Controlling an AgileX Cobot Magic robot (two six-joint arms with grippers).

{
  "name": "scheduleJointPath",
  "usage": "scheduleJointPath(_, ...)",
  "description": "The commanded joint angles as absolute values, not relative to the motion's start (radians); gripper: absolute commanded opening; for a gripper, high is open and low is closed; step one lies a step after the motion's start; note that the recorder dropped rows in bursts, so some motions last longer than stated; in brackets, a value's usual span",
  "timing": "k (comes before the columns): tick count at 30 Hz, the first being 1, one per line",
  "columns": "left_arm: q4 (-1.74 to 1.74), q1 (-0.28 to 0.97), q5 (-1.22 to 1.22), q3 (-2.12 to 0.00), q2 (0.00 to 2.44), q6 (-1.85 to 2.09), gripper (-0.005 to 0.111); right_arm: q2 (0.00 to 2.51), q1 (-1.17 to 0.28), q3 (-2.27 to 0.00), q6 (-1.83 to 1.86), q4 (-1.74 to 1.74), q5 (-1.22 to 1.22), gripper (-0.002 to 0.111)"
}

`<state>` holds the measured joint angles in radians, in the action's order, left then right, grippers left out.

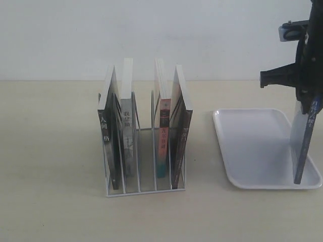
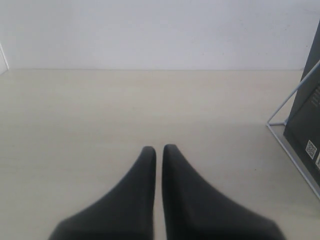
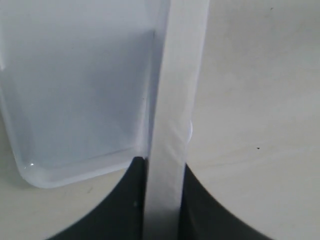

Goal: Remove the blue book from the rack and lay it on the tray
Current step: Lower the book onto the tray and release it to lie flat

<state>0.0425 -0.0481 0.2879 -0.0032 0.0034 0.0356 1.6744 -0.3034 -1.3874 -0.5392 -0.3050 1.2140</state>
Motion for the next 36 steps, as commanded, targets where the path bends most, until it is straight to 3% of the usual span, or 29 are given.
scheduleJointPath(1, 0.041, -0.048, 0.284, 0.0, 0.0, 0.033, 0.004, 1.603, -0.302, -1.43, -0.555, -0.349, 1.221, 0.0)
scheduleJointPath(36, 0.041, -0.048, 0.284, 0.0, 0.0, 0.033, 0.004, 1.674, -0.299, -1.361, -0.511, -0.448, 1.221, 0.0)
